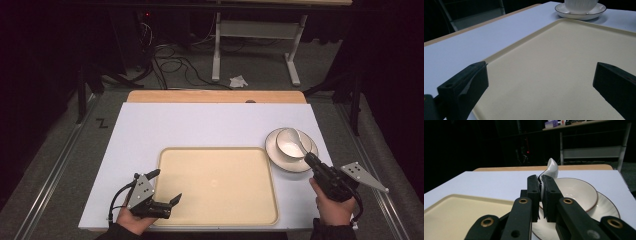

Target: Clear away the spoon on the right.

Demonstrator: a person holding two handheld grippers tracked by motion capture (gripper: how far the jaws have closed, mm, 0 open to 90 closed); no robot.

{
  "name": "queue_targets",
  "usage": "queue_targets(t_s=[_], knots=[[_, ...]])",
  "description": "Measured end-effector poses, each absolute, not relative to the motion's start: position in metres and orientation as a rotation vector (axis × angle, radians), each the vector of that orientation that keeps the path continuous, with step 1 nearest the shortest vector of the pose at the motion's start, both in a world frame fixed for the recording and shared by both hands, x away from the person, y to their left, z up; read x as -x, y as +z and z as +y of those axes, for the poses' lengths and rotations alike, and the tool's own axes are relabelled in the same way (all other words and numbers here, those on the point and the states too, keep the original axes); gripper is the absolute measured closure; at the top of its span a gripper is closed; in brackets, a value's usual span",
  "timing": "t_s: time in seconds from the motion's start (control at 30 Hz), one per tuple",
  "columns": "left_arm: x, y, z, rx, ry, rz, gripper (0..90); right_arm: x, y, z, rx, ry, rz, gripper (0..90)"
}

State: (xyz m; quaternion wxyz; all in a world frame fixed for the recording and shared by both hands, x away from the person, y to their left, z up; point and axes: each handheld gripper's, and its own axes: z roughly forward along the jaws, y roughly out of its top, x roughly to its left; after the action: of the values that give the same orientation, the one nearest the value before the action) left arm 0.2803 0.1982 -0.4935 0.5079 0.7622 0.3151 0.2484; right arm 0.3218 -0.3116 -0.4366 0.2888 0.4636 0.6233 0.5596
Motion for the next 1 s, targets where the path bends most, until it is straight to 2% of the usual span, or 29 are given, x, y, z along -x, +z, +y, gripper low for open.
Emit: queue_targets(t_s=[1.0], knots=[[-0.28, -0.492, 0.2, -1.821, 0.609, 0.76, 0.6, -0.313, -0.458, -0.231, -1.055, 1.56, 1.969, 87.3]])
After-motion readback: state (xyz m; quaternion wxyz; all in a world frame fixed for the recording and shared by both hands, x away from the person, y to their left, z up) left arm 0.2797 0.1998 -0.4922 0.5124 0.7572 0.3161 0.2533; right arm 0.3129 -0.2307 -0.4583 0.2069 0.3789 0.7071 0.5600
